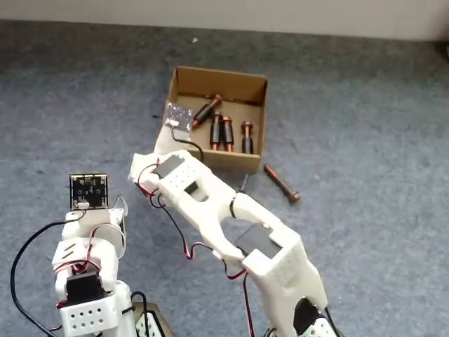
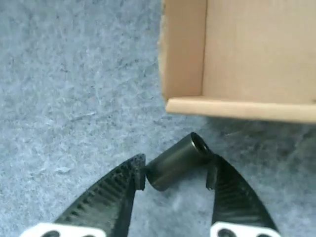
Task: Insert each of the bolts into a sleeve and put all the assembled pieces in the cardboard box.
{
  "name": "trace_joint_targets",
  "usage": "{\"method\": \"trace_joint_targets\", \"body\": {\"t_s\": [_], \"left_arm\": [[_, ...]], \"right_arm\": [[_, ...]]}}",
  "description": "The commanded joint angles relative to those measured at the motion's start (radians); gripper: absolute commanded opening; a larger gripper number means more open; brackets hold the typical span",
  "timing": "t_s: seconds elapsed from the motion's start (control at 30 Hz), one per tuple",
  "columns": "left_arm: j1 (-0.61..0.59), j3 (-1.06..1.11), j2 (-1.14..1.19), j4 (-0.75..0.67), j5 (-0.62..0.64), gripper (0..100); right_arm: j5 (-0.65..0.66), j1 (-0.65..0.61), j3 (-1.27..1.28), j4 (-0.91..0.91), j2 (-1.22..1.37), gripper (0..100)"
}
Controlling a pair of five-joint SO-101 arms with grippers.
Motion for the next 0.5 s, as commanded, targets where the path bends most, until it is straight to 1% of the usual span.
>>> {"method": "trace_joint_targets", "body": {"t_s": [0.0,0.17,0.33,0.47], "left_arm": [[-0.012,-0.022,-0.010,0.002,-0.003,17],[-0.012,-0.022,-0.010,0.002,-0.003,17],[-0.012,-0.022,-0.010,0.002,-0.003,17],[-0.012,-0.022,-0.010,0.002,-0.003,17]], "right_arm": [[-0.011,0.004,-0.062,-0.016,0.005,18.7],[-0.055,0.025,-0.058,-0.015,0.025,17.5],[-0.051,0.028,-0.056,-0.015,0.030,4.1],[-0.051,0.028,-0.054,-0.013,0.030,2.2]]}}
